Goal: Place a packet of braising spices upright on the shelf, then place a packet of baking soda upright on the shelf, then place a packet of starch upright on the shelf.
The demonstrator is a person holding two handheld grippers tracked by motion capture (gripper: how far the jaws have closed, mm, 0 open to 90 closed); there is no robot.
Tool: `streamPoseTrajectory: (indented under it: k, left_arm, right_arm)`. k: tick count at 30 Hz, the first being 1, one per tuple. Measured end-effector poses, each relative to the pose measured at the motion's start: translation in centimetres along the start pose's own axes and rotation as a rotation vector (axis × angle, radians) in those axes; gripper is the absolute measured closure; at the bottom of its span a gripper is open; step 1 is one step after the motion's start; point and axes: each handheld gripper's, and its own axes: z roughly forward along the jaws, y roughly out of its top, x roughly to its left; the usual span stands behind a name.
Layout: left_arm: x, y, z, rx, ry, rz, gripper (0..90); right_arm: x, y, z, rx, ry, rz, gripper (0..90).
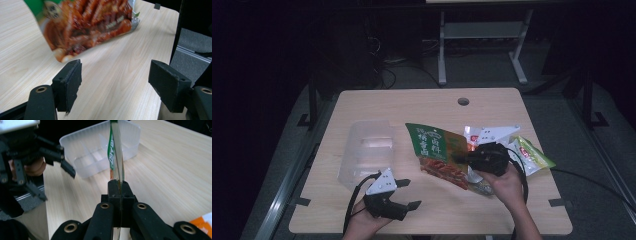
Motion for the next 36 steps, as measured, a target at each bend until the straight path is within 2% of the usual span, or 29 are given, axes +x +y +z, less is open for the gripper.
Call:
streamPoseTrajectory:
  k: [7, 14, 20, 28, 33, 36]
  left_arm:
    - [-0.1, -0.1, 0.0, 0.008, -0.004, 0.011, 27.1]
    - [-0.2, 0.0, 0.4, 0.020, -0.017, 0.023, 27.0]
    - [-0.4, 0.0, 0.5, 0.012, -0.023, 0.027, 26.9]
    - [-0.5, -0.1, 0.5, 0.014, -0.029, 0.020, 26.8]
    - [-0.8, -0.2, 0.5, 0.027, -0.031, 0.044, 26.2]
    - [-1.0, -0.1, 0.5, 0.030, -0.036, 0.034, 26.1]
  right_arm:
    - [0.2, 1.6, 0.5, 0.005, 0.011, -0.019, 90.0]
    - [0.2, 2.0, 0.6, 0.005, 0.015, -0.015, 90.0]
    - [0.1, 2.5, 0.5, -0.003, 0.011, -0.003, 90.0]
    - [0.2, 4.8, 1.1, -0.007, 0.002, -0.011, 90.0]
    - [0.1, 7.3, 2.8, -0.011, 0.006, -0.028, 90.0]
    - [0.2, 8.3, 3.6, -0.008, 0.009, -0.046, 90.0]
